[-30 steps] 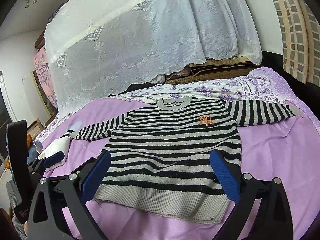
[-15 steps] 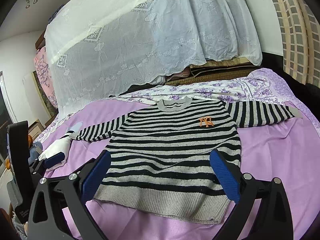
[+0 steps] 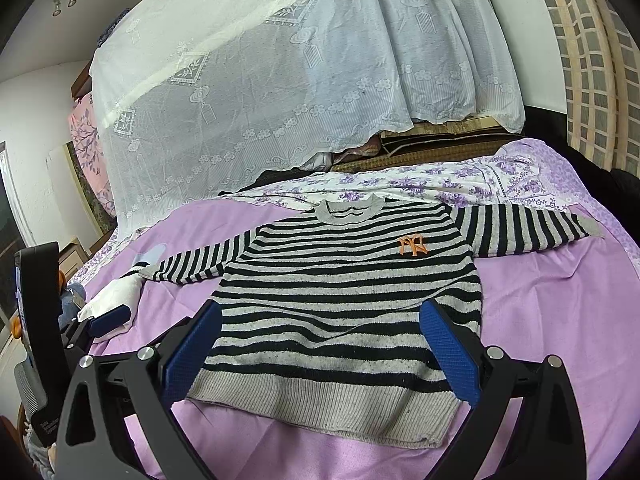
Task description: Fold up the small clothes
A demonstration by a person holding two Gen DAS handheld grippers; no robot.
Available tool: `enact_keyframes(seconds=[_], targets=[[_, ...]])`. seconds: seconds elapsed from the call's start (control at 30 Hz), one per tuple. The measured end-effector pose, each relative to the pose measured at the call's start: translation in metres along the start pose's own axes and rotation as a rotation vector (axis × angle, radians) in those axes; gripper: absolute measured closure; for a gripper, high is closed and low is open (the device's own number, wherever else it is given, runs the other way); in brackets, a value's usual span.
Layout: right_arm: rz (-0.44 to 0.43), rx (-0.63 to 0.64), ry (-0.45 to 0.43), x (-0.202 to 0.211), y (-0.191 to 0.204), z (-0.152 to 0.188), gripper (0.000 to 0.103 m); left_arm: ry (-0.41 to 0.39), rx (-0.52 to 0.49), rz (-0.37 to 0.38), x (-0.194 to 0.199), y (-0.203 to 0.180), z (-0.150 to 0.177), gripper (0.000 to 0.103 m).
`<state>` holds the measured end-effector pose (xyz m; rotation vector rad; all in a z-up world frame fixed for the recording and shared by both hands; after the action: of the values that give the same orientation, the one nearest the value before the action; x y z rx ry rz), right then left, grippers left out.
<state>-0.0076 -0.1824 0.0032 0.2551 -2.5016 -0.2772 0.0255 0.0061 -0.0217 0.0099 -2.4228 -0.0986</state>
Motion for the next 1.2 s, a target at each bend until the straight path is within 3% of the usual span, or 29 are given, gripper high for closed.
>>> enact_keyframes(seconds=[0.9, 1.2], targets=[[-0.001, -0.003, 0.001, 0.002, 0.006, -0.006, 0.004, 0.009, 0.006, 0.001, -0.004, 0.007, 0.006, 0.004], [0.006, -0.042, 0.025, -0.012, -0.007, -0.001, 0.004, 0.068, 0.043, 0.004, -0.024, 0.014, 0.011, 0.004]])
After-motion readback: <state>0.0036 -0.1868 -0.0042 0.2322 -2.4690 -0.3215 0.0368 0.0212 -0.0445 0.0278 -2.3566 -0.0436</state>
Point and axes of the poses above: each gripper's, at about its wrist camera, not at the fingertips, and x roughly against the way its jaws point, y to its left, z to its underside, the point moved 3 cm from there along -x, roughly the way its jaws point, and after that the axes turned 5 degrees about y, right-handed, at the moved point
